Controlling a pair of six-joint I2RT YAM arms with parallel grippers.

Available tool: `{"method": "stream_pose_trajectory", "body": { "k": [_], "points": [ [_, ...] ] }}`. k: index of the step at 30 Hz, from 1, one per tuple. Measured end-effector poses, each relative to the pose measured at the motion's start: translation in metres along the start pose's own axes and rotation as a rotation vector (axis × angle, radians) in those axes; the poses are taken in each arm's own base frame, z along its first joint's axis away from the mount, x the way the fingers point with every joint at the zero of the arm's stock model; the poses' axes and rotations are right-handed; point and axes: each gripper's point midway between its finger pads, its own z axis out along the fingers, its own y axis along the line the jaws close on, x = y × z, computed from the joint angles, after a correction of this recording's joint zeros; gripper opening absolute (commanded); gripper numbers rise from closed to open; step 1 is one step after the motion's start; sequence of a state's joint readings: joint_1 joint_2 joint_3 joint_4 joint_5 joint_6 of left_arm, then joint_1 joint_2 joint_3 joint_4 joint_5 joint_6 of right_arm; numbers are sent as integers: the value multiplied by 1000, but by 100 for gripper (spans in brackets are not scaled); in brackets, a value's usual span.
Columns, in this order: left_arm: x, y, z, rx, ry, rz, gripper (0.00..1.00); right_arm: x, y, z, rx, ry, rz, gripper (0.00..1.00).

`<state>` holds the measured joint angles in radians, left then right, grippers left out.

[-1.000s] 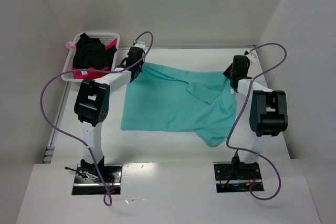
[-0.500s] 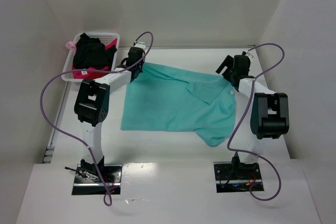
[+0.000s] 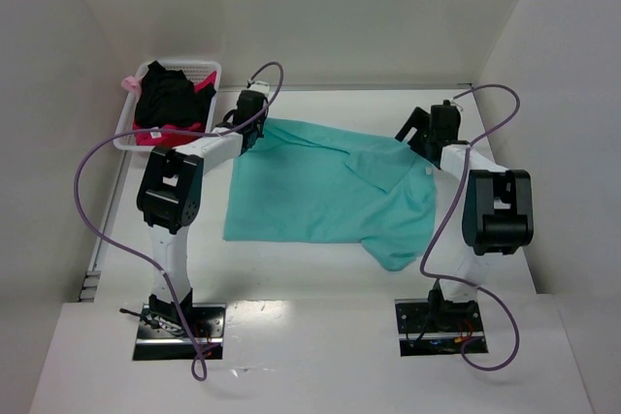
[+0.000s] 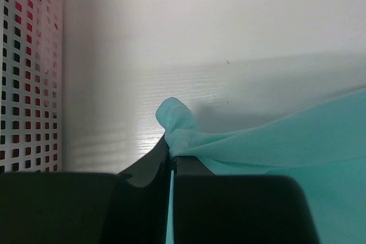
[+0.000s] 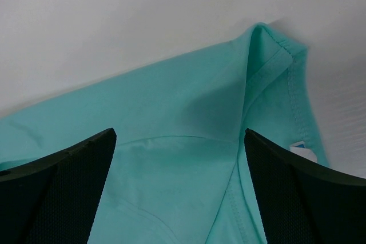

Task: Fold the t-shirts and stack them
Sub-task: Flatten out the tshirt

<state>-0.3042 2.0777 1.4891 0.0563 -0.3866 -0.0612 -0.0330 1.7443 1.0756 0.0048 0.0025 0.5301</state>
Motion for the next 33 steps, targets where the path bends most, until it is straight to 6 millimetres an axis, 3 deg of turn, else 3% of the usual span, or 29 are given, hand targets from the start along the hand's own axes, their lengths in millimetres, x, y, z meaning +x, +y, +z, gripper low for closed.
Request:
{"method": "stream_pose_trajectory", "body": {
  "k": [19, 28, 29, 33],
  "points": [
    [3, -3, 0, 11, 6, -20, 0, 30, -15, 24, 50, 88, 54, 74],
    [4, -3, 0, 12, 8, -20, 0, 30, -16, 25, 63, 102, 56, 72],
    [4, -3, 0, 13, 8, -20, 0, 30, -17, 25, 69, 103, 56, 76],
    [4, -3, 0, 14, 8, -20, 0, 31, -21, 24, 92, 107, 55, 76]
  ]
}}
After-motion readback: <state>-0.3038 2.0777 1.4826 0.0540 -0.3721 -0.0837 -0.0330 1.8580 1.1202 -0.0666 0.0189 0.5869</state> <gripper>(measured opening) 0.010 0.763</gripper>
